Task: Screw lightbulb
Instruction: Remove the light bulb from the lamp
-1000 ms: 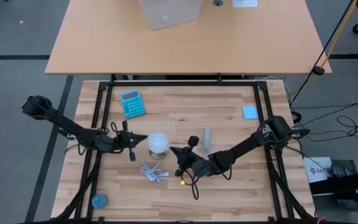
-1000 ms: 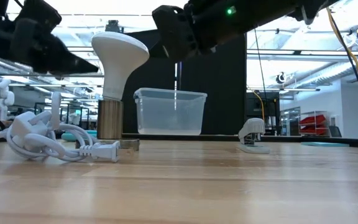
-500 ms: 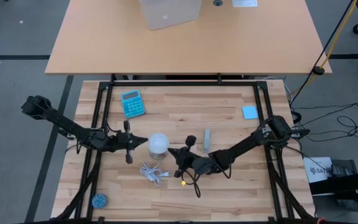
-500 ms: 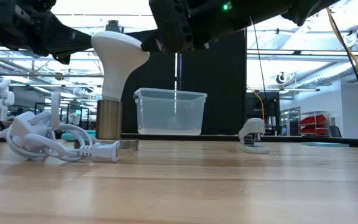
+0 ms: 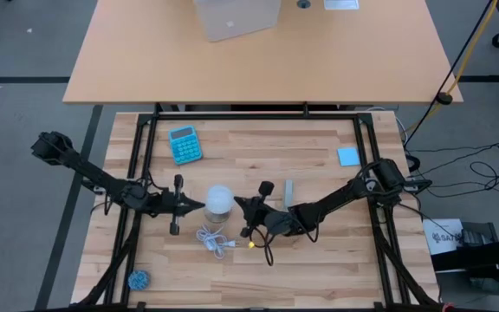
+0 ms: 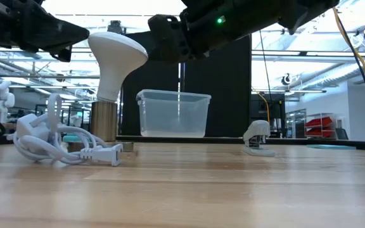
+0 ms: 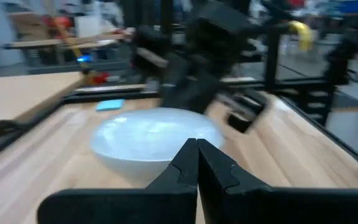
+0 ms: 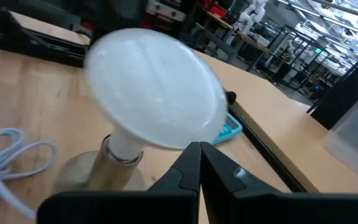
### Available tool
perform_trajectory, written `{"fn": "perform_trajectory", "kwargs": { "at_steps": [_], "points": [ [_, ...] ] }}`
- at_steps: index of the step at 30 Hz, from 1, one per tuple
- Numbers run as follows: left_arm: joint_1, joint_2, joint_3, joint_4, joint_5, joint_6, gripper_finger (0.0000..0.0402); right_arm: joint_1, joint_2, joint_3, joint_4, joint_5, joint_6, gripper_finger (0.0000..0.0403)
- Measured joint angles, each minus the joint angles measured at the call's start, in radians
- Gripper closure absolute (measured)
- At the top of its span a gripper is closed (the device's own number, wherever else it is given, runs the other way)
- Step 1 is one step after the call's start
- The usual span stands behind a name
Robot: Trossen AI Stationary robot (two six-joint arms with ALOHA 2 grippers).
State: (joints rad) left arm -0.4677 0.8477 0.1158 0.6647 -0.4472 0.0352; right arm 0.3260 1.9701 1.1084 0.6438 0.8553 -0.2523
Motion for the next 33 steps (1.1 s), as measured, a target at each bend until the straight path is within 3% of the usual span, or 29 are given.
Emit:
{"fn": "perform_trajectory", "kwargs": {
  "at_steps": [4,9,15,20,24,28,33],
  "points": [
    [0.001,0.001,0.000,-0.005,0.034,-0.001,0.0401,-0.015,0.000,0.001,0.005,-0.012,0.001,0.0403],
    [0.001,0.003,-0.001,-0.062,0.150,-0.024,0.0401,-0.032,0.000,0.003,0.004,-0.029,0.002,0.0403],
    [-0.009,0.002,-0.001,-0.080,0.154,-0.023,0.0401,-0.043,0.000,0.003,0.000,-0.004,0.005,0.0403],
    [-0.034,0.002,-0.001,-0.084,0.037,0.026,0.0401,-0.018,0.000,0.003,-0.029,0.077,0.027,0.0403],
    [-0.054,0.001,-0.001,-0.102,-0.063,0.046,0.0401,0.016,0.000,0.003,-0.132,0.078,0.170,0.0403],
    [-0.054,0.001,-0.001,-0.156,-0.145,0.028,0.0401,0.034,0.004,0.003,-0.257,-0.022,0.389,0.0403],
    [-0.012,0.001,0.000,-0.327,-0.157,-0.107,0.0401,0.024,0.043,0.002,-0.157,-0.190,0.431,0.0402]
  ]
}}
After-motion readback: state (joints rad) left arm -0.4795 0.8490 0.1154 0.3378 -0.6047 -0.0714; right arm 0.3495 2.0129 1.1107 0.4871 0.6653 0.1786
